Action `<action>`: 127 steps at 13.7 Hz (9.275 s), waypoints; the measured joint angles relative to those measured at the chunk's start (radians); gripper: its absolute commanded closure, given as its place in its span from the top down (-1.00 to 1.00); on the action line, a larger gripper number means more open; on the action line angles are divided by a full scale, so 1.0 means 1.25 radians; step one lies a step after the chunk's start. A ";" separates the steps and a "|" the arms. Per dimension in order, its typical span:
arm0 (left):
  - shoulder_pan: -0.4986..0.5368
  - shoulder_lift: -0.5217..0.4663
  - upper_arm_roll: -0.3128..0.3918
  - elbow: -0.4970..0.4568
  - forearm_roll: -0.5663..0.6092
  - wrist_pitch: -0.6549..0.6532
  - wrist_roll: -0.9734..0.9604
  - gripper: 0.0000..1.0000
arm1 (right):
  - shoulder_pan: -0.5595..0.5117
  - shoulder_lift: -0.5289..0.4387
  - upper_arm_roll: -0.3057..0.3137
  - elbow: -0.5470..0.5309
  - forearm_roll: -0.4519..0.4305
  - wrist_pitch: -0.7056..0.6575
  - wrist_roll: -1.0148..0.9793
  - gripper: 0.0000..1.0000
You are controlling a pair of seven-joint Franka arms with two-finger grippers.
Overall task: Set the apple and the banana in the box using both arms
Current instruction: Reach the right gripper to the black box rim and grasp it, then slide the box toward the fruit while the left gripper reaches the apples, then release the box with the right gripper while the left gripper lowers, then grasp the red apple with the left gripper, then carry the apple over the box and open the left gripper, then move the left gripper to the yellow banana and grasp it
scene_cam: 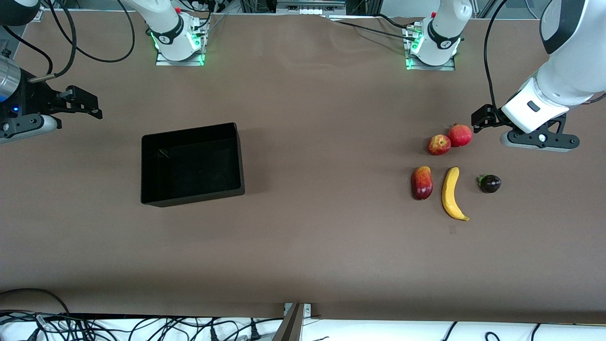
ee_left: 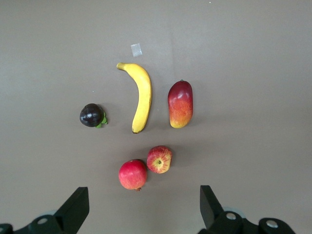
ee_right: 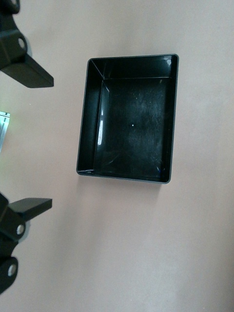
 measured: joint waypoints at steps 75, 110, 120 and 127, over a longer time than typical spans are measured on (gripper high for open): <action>0.001 0.148 -0.008 -0.297 0.001 0.219 0.015 1.00 | 0.276 0.276 0.081 -0.015 0.211 0.434 0.544 1.00; -0.135 0.469 -0.251 -0.099 0.128 0.336 -0.547 1.00 | -0.252 -0.072 0.394 -0.078 -0.090 0.055 0.217 1.00; 0.104 0.354 -0.240 0.059 0.128 0.073 -0.246 1.00 | -0.254 -0.070 0.352 -0.068 -0.092 0.052 0.215 1.00; 0.234 0.481 -0.237 0.045 0.160 0.289 -0.009 1.00 | -0.253 -0.071 0.352 -0.063 -0.087 0.054 0.216 1.00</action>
